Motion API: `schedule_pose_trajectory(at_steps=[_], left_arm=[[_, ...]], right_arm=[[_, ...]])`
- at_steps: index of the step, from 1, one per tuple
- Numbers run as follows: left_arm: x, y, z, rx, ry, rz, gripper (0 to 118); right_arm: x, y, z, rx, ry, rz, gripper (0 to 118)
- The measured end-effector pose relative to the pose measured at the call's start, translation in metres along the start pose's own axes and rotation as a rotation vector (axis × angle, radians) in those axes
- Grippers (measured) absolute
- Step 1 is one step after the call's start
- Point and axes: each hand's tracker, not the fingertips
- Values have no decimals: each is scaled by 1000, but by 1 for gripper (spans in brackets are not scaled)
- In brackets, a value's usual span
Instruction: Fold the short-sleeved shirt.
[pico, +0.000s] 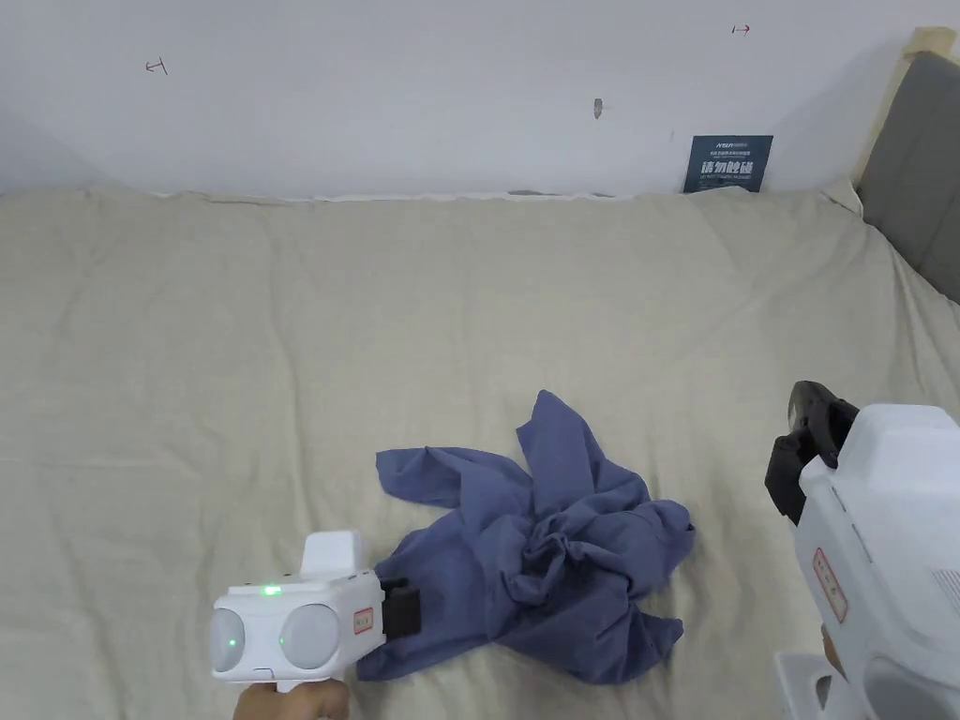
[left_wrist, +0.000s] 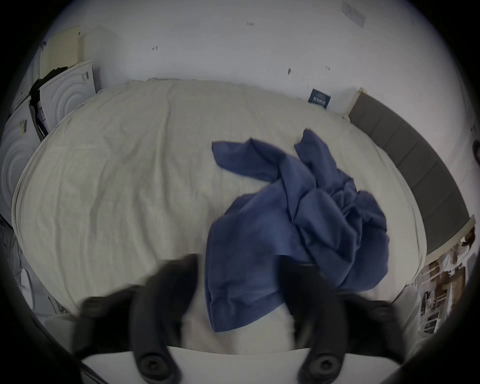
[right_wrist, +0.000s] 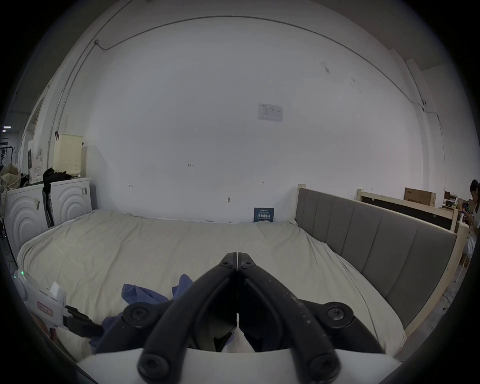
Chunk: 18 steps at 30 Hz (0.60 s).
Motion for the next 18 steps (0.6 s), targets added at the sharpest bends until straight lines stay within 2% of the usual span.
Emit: schedule_pose_trajectory(at_steps=[3, 6, 7, 8, 9, 10, 11, 12, 13, 14, 16, 17, 18], left_arm=[[9, -6, -12, -38, 21, -16, 105], [15, -9, -26, -69, 41, -12, 96], [15, -11, -32, -85, 46, -3, 90], [15, -13, -38, -96, 39, 3, 78], [14, -15, -45, -115, 40, 8, 53], [19, -20, -47, -112, 73, 0, 46], [21, -21, -42, -78, 73, -10, 45], [23, -19, -41, -81, 79, -18, 36], [24, -17, -39, -76, 64, -34, 16], [24, -16, -40, -72, 6, -23, 5], [22, -11, -38, -81, 28, -12, 5], [18, -9, -34, -48, -29, 12, 5], [14, -9, -26, -21, -46, 43, 5]], right_arm=[[2, -5, -5, -22, 2, -2, 2], [0, -8, -10, -43, 2, -4, 2], [1, -10, -12, -52, 2, -6, 2], [2, -12, -16, -59, 2, -7, 2], [3, -14, -18, -65, 4, -8, 2], [3, -16, -20, -72, 5, -9, 2], [4, -19, -24, -84, 6, -7, 2], [7, -23, -29, -98, 7, -7, 2], [9, -28, -35, -119, 12, -14, 3], [10, -32, -41, -145, 16, -22, 3], [9, -40, -56, -225, 25, -39, 7], [10, -46, -66, -263, 29, -52, 16], [11, -52, -77, -312, 36, -61, 40]])
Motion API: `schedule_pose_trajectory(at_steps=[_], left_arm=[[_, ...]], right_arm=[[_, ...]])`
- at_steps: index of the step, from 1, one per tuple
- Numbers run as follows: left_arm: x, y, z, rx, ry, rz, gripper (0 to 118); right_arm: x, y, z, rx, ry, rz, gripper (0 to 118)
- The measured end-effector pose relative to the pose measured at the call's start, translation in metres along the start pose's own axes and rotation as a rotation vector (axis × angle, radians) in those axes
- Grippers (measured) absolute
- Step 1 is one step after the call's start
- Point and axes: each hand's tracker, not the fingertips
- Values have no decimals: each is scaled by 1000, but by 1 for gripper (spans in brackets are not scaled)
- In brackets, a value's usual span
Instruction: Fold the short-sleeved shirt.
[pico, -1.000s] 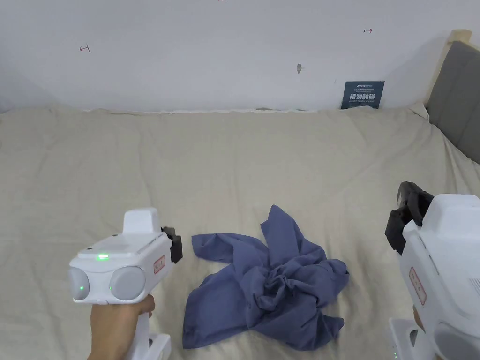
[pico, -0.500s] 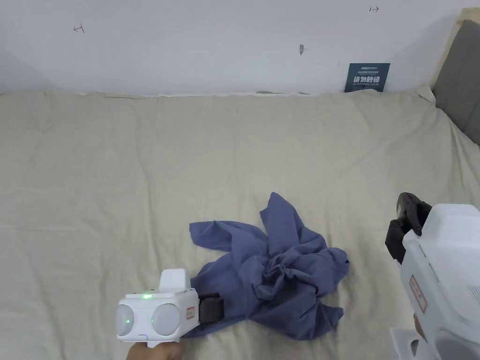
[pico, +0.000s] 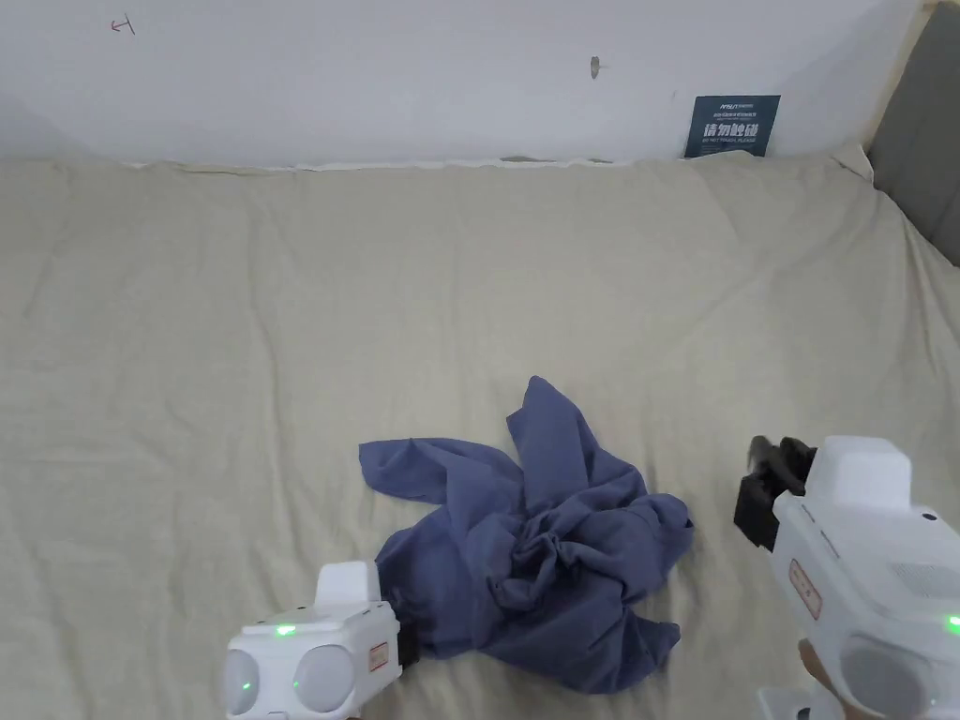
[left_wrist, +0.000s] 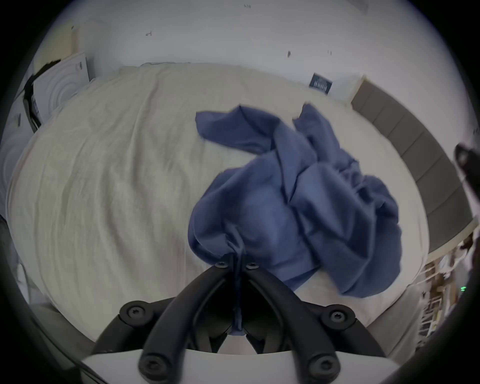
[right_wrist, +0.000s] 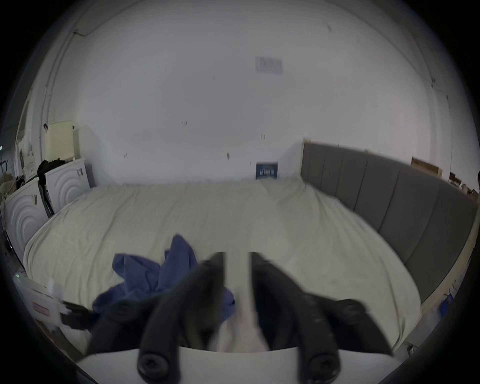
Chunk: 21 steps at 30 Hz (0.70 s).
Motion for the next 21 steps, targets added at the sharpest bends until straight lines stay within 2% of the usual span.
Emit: schedule_pose_trajectory(at_steps=[1, 3, 4, 5, 8, 10, 14, 17, 19, 21], left_arm=[[-3, 2, 7, 30, -15, 17, 5], [-8, 7, 21, 82, -63, 29, 5], [-10, 8, 28, 92, -93, 41, 5], [-12, 10, 33, 101, -123, 49, 5], [-14, 16, 40, 113, -141, 21, 5], [-14, 20, 41, 114, -146, -2, 5], [-16, 22, 37, 109, -153, -18, 5], [-18, 20, 35, 99, -156, -15, 5], [-20, 21, 35, 92, -159, -9, 5], [-22, 23, 35, 85, -159, 16, 5]], right_arm=[[2, -3, -16, -59, 12, -2, 61], [7, -12, -50, -149, 35, -11, 95], [6, -16, -67, -194, 40, -11, 103], [6, -21, -84, -222, 46, 0, 107], [3, -35, -133, -340, 71, 53, 107], [-5, -44, -155, -402, 80, 43, 106], [-20, -62, -178, -529, 129, 57, 90], [-23, -68, -170, -512, 207, -10, 45], [-28, -60, -158, -499, 160, 32, 20], [-29, -51, -146, -450, 156, 83, 16]])
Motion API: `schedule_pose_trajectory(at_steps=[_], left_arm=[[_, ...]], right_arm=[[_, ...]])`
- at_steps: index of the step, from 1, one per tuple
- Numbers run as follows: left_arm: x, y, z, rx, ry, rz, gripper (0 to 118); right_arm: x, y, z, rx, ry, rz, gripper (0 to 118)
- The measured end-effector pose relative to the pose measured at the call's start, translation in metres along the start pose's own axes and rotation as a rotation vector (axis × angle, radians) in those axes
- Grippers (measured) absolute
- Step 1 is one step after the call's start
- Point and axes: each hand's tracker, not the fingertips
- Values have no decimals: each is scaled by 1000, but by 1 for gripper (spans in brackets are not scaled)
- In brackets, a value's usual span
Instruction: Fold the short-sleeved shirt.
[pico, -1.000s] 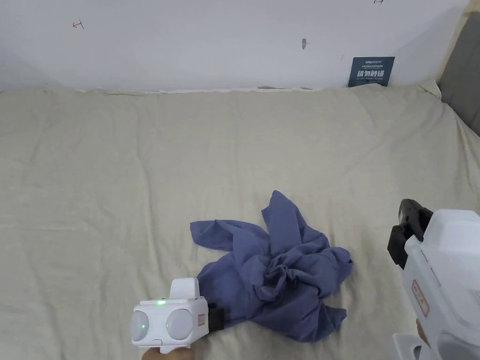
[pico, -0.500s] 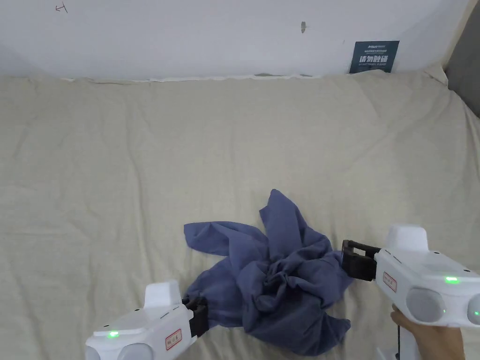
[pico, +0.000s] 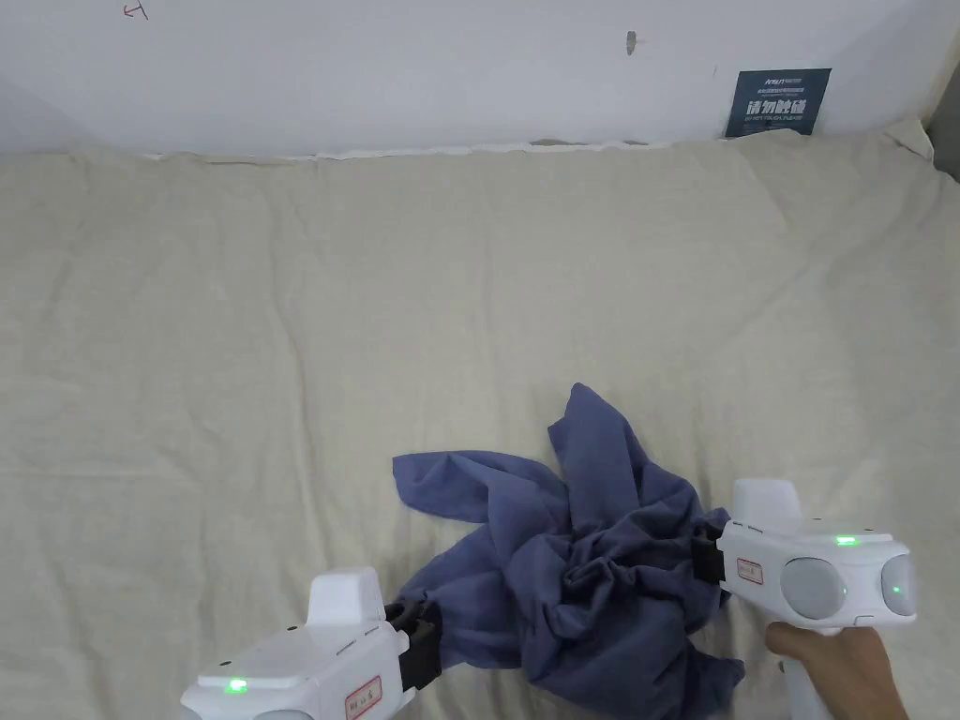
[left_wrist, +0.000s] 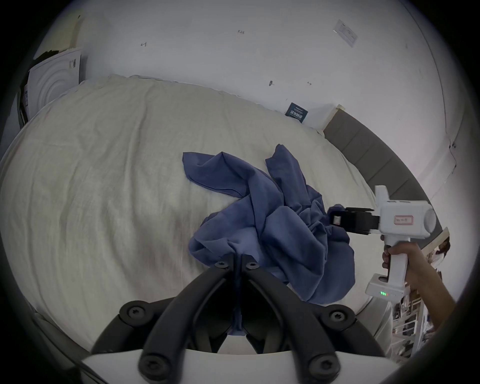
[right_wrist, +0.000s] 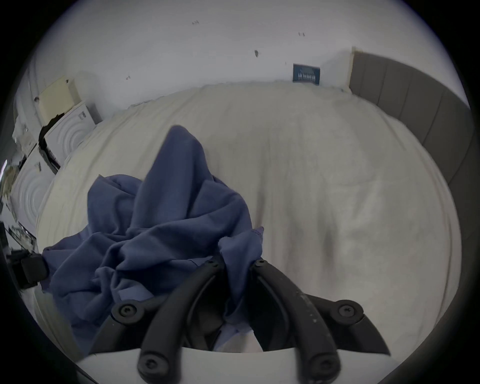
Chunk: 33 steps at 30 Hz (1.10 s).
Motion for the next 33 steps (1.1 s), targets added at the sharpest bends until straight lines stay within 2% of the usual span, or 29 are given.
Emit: schedule_pose_trajectory(at_steps=[4, 7, 10, 15, 18, 21, 24, 28, 33], left_arm=[[-7, 24, 14, 64, -20, 83, 5], [-16, 62, 34, 153, -21, 93, 5], [-29, 116, 64, 268, 3, 69, 5], [-43, 222, 115, 440, 135, -4, 5], [-48, 287, 141, 515, 188, -4, 5], [-51, 337, 162, 572, 182, 75, 5], [-51, 377, 172, 634, 239, 66, 5], [-48, 412, 166, 698, 348, -11, 5], [-52, 434, 136, 694, 378, -11, 5]], right_arm=[[-5, 21, 58, 109, -45, 88, 16], [-1, 50, 106, 216, -75, 125, 16], [13, 91, 143, 322, -98, 135, 16], [19, 165, 195, 482, -140, 168, 16], [19, 208, 217, 598, -156, 140, 16], [16, 245, 226, 667, -195, 142, 16], [22, 278, 227, 689, -163, 97, 17], [27, 309, 215, 713, -86, 13, 17], [22, 334, 184, 698, -79, 14, 17]])
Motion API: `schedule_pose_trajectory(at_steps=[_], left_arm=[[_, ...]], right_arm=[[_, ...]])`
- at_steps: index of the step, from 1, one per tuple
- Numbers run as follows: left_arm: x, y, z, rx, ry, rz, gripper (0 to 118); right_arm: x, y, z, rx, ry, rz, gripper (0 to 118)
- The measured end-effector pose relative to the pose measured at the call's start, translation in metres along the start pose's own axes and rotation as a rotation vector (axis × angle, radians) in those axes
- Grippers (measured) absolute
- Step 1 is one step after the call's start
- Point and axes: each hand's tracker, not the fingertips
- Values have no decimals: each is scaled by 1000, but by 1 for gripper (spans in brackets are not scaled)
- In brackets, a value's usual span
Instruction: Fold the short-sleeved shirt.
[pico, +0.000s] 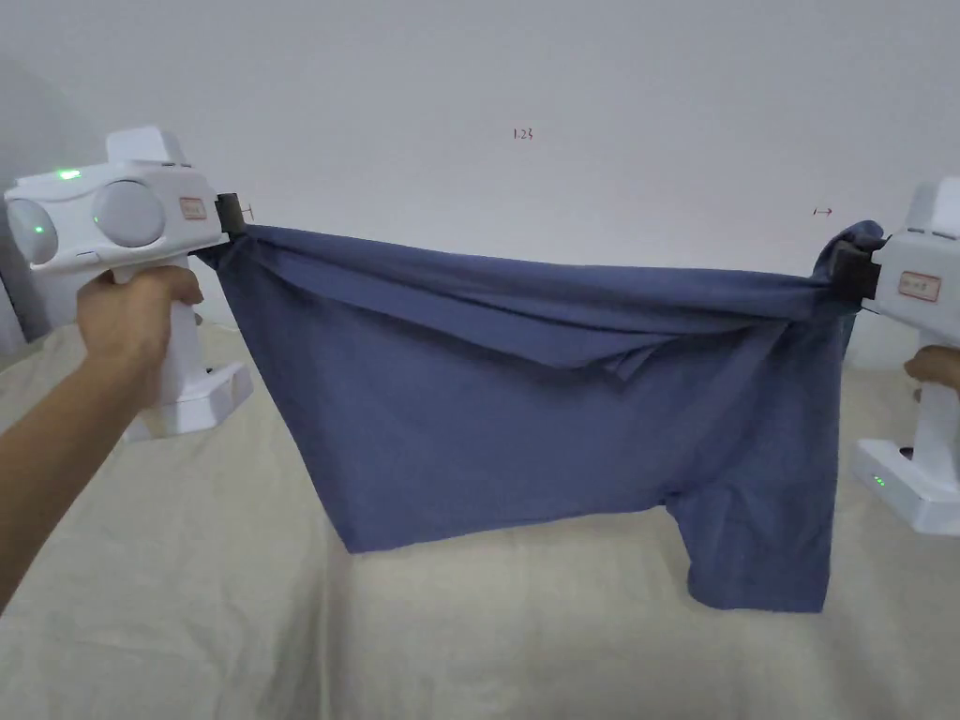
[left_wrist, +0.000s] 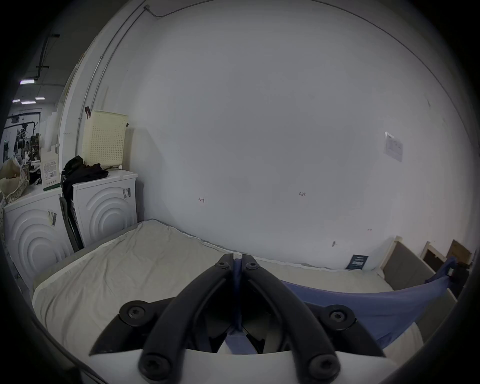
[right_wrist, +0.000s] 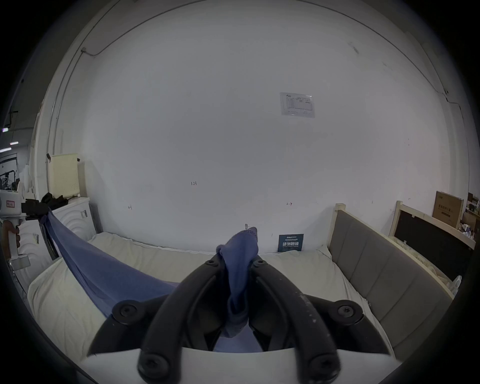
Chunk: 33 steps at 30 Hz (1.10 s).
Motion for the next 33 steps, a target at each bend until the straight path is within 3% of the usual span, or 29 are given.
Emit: schedule_pose_trajectory(at_steps=[10, 15, 23, 30, 33], left_arm=[[-15, -92, -47, -75, 85, -62, 5], [-47, -181, -28, -240, 102, -50, 5], [-100, -322, 73, -490, 111, -27, 5], [-141, -390, 166, -613, 128, -29, 5], [-150, -410, 195, -681, 128, -43, 5]], right_arm=[[-20, -81, -47, -126, 11, 48, 17], [-19, -161, -33, -253, 20, -22, 17], [-17, -299, 61, -491, 2, -86, 17], [-14, -358, 156, -589, -12, -107, 17], [-14, -377, 186, -620, -23, -75, 17]])
